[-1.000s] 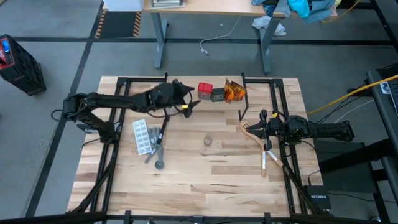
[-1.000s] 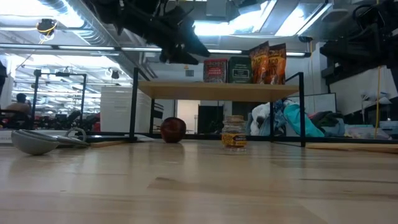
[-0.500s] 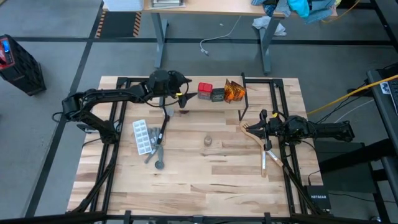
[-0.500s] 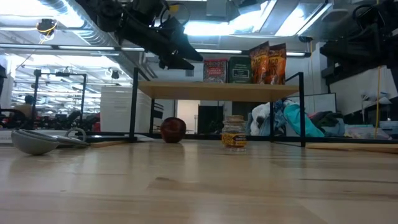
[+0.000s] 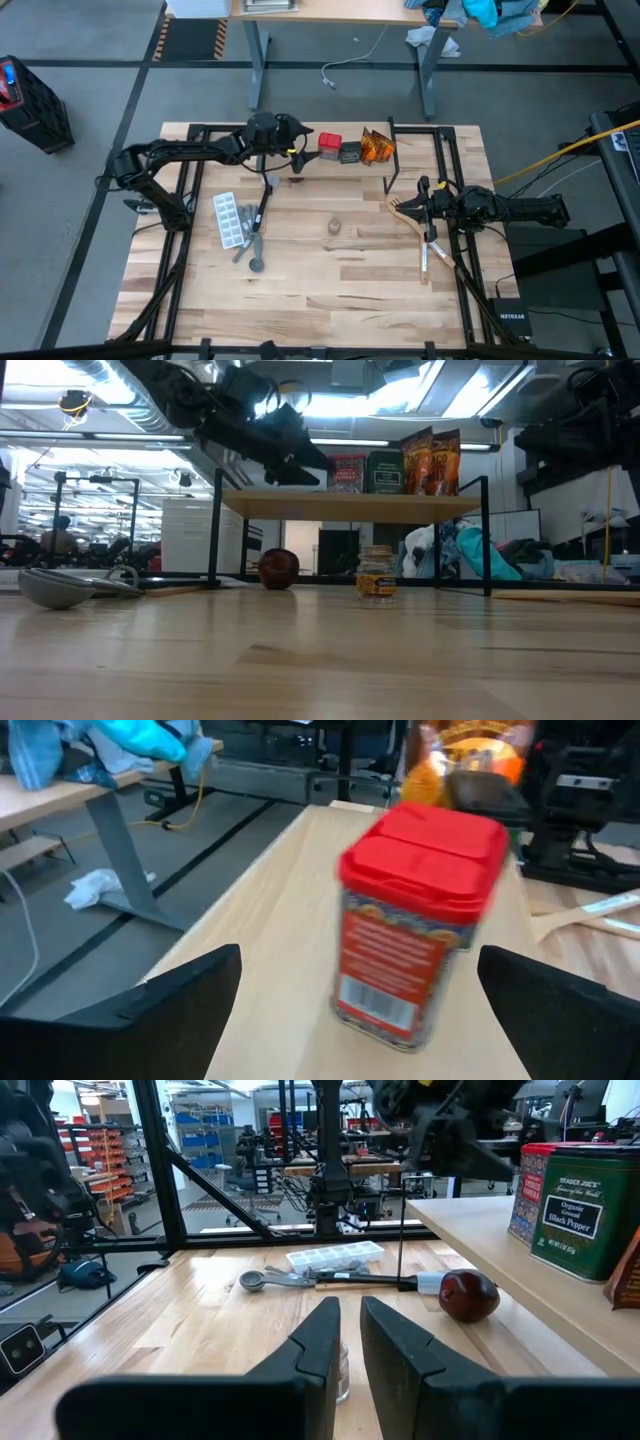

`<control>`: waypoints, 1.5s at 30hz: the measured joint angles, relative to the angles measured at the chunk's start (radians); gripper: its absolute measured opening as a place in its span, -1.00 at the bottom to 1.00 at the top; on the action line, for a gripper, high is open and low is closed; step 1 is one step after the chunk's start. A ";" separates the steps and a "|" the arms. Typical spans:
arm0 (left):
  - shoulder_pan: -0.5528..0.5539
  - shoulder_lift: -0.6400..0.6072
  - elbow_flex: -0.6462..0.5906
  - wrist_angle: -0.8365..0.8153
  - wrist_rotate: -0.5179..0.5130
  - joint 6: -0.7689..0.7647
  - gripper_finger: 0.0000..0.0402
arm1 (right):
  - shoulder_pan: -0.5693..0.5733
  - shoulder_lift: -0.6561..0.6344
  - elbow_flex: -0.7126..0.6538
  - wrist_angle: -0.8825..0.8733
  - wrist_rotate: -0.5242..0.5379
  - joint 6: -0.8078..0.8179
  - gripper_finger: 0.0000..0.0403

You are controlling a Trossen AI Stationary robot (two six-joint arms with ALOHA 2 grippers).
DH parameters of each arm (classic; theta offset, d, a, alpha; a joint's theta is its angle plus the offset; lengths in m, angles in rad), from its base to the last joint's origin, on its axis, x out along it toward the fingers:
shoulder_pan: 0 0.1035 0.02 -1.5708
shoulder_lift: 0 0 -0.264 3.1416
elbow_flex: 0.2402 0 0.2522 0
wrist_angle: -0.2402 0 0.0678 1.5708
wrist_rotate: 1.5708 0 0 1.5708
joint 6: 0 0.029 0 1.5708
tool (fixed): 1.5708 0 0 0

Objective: Shelf spices

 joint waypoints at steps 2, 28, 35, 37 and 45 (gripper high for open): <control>0.008 0.012 0.000 0.015 0.011 -0.004 0.99 | 0.000 0.000 0.000 0.000 0.000 0.000 -0.75; 0.012 0.182 0.121 0.119 0.136 -0.018 0.92 | 0.000 0.000 0.000 0.000 0.000 0.000 -0.75; -0.006 0.182 0.121 0.119 0.135 -0.029 0.44 | 0.000 0.000 0.000 0.000 0.000 0.000 -0.75; -0.016 0.182 0.121 0.119 0.132 -0.029 0.27 | 0.000 0.000 0.000 0.000 0.000 0.000 -0.75; -0.052 0.152 0.121 0.088 0.112 -0.023 -0.19 | 0.000 0.000 0.000 0.000 0.000 0.000 -0.75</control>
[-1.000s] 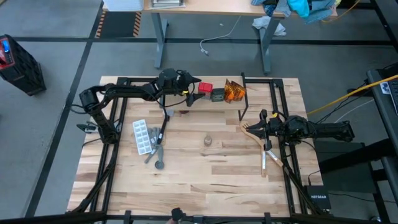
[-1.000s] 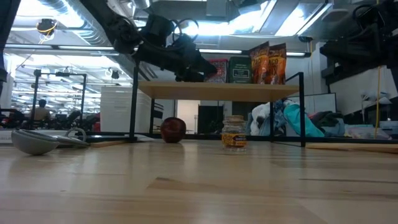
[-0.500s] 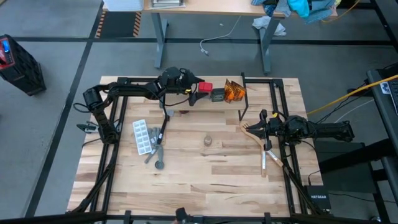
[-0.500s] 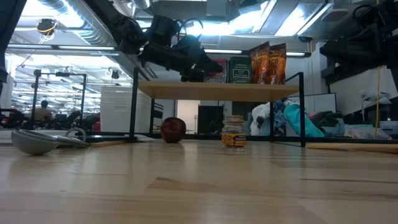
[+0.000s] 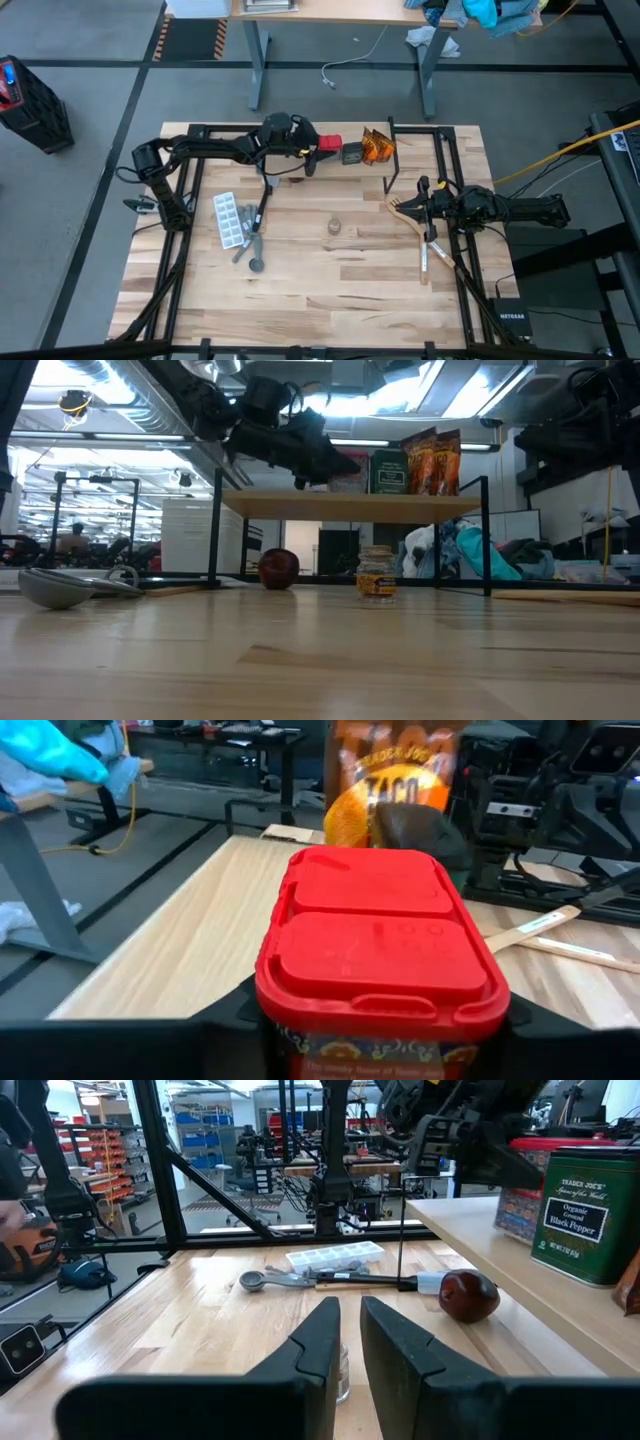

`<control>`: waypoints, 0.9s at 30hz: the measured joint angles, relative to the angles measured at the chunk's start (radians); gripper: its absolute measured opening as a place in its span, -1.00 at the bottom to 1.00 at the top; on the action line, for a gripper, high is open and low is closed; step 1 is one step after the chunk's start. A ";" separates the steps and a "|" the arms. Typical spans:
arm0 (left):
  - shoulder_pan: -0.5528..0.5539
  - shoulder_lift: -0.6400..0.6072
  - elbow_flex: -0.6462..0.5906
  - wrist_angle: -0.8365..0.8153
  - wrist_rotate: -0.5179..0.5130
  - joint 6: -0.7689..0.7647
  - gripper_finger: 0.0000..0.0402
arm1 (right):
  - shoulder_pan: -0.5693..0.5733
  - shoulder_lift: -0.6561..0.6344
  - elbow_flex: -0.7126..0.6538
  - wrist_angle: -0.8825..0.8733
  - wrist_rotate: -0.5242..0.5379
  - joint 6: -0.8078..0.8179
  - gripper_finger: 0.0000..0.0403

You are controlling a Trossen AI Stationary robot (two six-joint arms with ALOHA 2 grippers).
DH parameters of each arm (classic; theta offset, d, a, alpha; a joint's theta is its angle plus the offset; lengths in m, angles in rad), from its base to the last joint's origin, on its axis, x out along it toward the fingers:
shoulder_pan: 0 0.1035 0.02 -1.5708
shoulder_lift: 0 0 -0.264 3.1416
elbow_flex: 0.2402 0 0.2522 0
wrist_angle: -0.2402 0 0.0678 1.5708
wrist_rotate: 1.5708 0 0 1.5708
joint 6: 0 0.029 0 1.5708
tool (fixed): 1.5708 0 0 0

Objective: Shelf spices

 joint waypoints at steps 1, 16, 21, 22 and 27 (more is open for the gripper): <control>-0.005 -0.013 0.000 -0.017 -0.013 0.002 -0.19 | 0.000 0.000 0.000 0.000 0.000 0.000 -0.75; -0.189 -0.268 0.000 -0.383 -0.287 0.010 -0.18 | 0.000 0.000 0.000 0.000 0.000 0.000 -0.75; -0.331 -0.336 0.000 -0.506 -0.484 -0.048 -0.18 | 0.000 0.000 0.000 0.000 0.000 0.000 -0.75; -0.363 -0.344 0.000 -0.528 -0.527 -0.065 -0.18 | 0.000 0.000 0.000 0.000 0.000 0.000 -0.75; -0.519 -0.364 -0.005 -0.596 -0.713 -0.165 -0.18 | 0.000 0.000 0.000 0.000 0.000 0.000 -0.75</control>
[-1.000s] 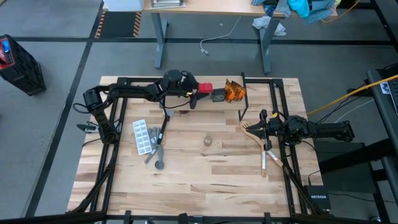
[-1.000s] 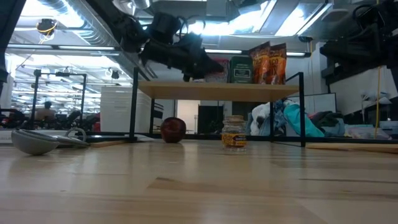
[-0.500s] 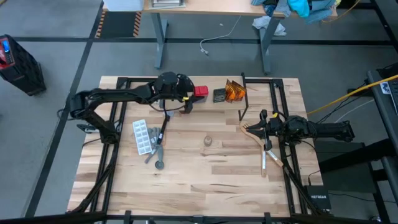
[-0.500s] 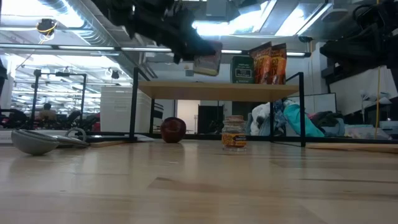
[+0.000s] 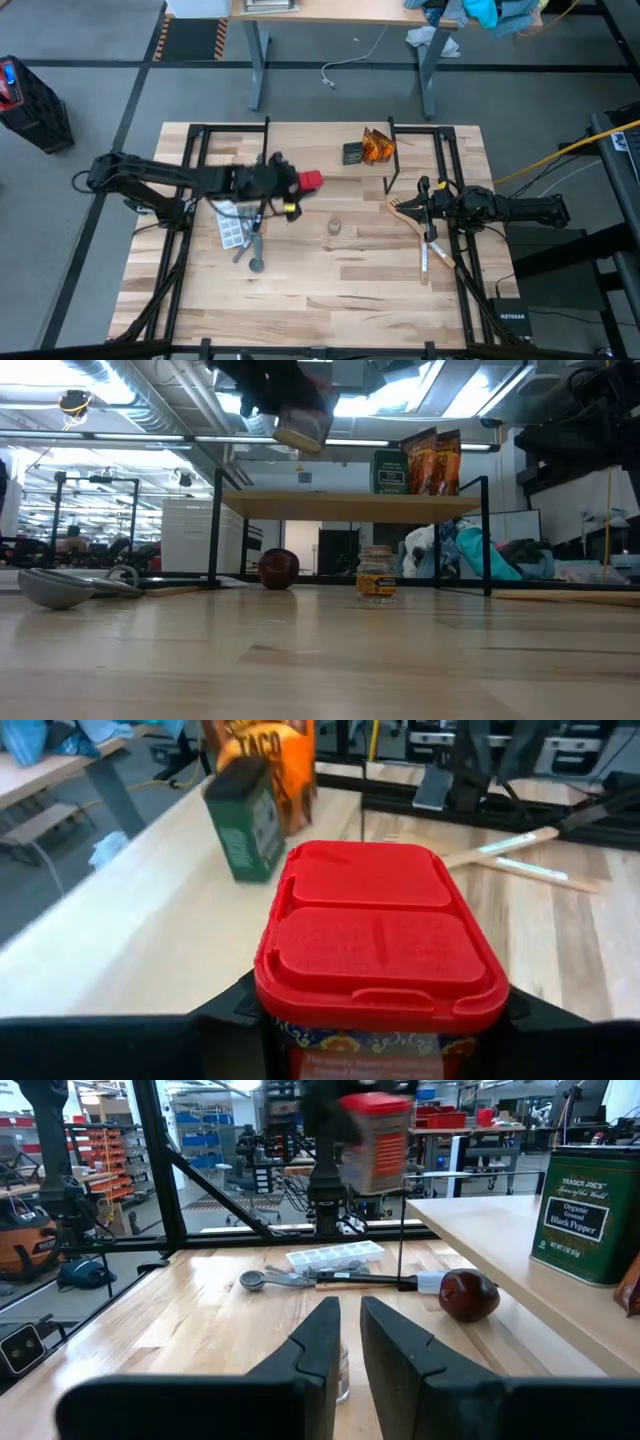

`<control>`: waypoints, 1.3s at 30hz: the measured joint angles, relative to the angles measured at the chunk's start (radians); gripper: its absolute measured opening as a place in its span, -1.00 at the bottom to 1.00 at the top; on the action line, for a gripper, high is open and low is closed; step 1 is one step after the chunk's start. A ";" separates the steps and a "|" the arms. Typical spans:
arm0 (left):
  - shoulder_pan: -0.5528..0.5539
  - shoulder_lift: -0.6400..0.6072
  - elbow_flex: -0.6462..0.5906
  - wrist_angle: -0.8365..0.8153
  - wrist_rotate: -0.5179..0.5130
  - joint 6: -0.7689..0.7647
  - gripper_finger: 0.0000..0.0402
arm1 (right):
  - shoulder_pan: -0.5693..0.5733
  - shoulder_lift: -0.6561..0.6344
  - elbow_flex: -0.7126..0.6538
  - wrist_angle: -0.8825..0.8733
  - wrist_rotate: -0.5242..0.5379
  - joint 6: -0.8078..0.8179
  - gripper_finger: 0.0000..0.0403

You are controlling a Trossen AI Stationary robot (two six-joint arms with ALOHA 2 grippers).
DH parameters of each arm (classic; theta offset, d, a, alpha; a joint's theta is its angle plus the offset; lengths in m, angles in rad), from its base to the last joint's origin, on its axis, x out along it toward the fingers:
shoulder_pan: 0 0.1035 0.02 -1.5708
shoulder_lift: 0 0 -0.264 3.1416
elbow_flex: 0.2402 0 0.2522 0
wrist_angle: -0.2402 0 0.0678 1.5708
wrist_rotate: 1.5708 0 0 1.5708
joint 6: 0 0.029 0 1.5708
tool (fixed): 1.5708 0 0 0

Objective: Shelf spices

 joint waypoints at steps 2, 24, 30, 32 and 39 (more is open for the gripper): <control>-0.057 0.000 -0.014 -0.009 -0.066 -0.039 -0.18 | 0.000 0.000 0.000 0.000 0.000 0.000 -0.75; -0.223 0.170 -0.391 0.619 -0.226 -0.227 -0.18 | 0.000 0.000 0.000 0.001 0.000 0.000 -0.75; -0.222 0.294 -0.392 0.753 -0.225 -0.206 -0.18 | 0.000 0.000 0.000 0.000 0.000 0.000 -0.75; -0.220 0.332 -0.392 0.805 -0.225 -0.183 -0.18 | 0.000 0.000 0.000 0.000 0.000 0.000 -0.75; -0.178 0.417 -0.392 0.908 -0.184 -0.173 -0.18 | 0.000 0.000 0.000 0.000 0.000 0.000 -0.75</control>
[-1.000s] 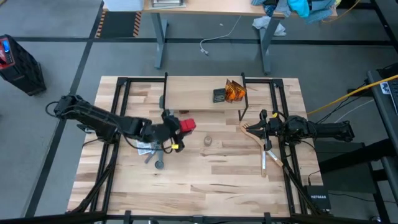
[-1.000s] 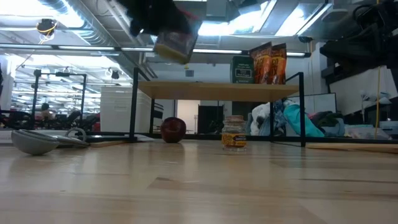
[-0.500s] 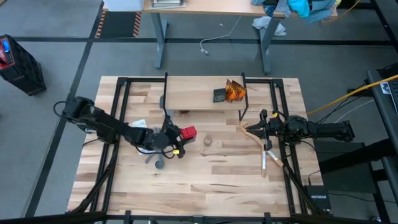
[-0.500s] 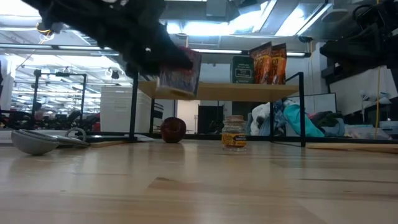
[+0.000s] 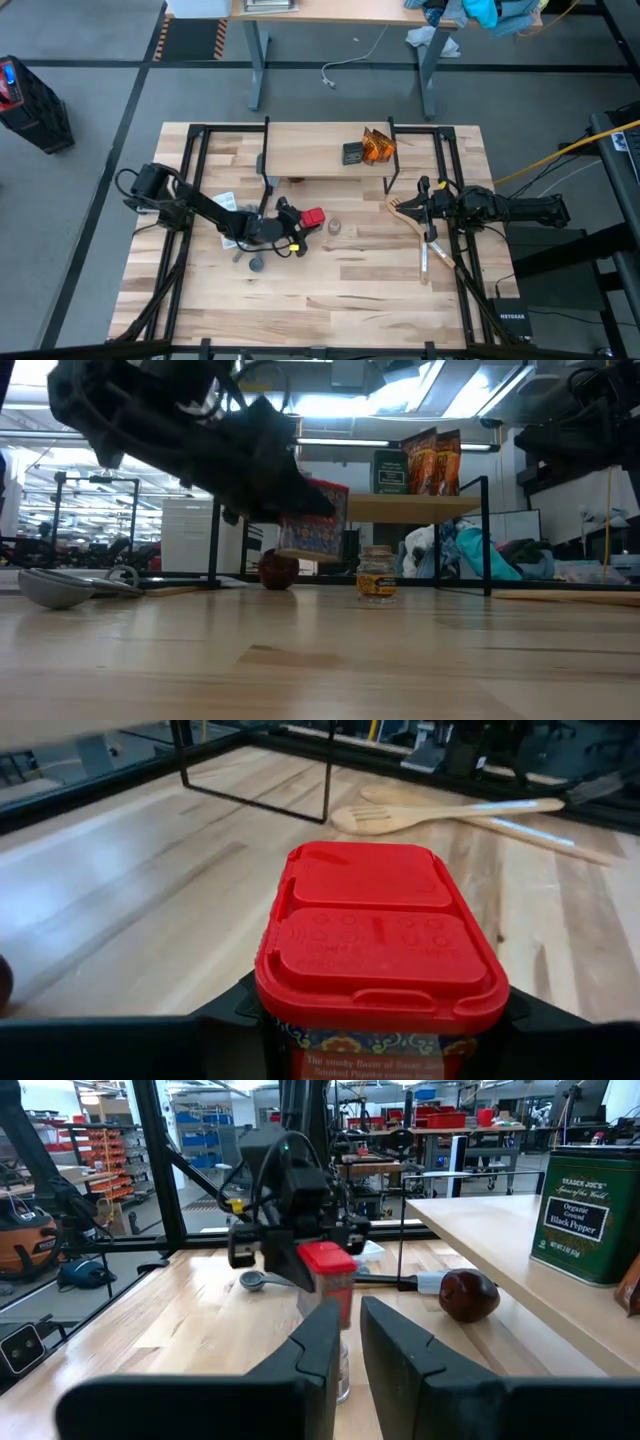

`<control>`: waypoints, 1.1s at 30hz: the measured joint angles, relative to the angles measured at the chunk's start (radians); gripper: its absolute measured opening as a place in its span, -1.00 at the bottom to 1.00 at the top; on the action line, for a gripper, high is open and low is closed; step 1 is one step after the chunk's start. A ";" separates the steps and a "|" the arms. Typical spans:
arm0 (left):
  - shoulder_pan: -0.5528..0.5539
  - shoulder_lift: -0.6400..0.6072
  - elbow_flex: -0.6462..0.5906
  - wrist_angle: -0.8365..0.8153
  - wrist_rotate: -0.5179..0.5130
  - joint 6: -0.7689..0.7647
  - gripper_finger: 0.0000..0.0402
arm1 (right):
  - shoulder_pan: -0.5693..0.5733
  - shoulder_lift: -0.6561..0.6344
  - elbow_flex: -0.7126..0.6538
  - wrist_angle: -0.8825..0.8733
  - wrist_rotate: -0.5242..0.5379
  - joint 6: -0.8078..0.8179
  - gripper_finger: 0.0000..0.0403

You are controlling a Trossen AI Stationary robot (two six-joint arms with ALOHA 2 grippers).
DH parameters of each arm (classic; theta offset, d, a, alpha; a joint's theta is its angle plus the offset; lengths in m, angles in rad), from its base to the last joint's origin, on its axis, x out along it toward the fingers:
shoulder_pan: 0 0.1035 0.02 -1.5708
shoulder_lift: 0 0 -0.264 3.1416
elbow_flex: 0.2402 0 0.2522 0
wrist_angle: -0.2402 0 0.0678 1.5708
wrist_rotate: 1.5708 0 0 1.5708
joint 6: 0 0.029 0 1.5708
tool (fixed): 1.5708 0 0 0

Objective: Shelf spices

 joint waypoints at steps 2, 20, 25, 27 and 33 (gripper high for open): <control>0.014 0.018 0.000 0.013 0.011 0.000 -0.18 | 0.000 0.000 0.000 0.000 0.000 0.000 -0.75; 0.056 0.107 0.001 0.091 0.079 -0.011 -0.10 | 0.000 0.000 0.000 0.000 0.000 0.000 -0.75; 0.065 0.107 0.001 0.094 0.078 -0.015 0.08 | 0.000 0.000 0.000 0.000 0.000 0.000 -0.75; 0.069 0.107 0.001 0.095 0.078 -0.017 0.14 | 0.000 0.000 0.000 0.000 0.000 0.000 -0.75; 0.074 0.107 0.001 0.098 0.078 -0.015 0.31 | 0.000 0.000 0.000 0.000 0.000 0.000 -0.75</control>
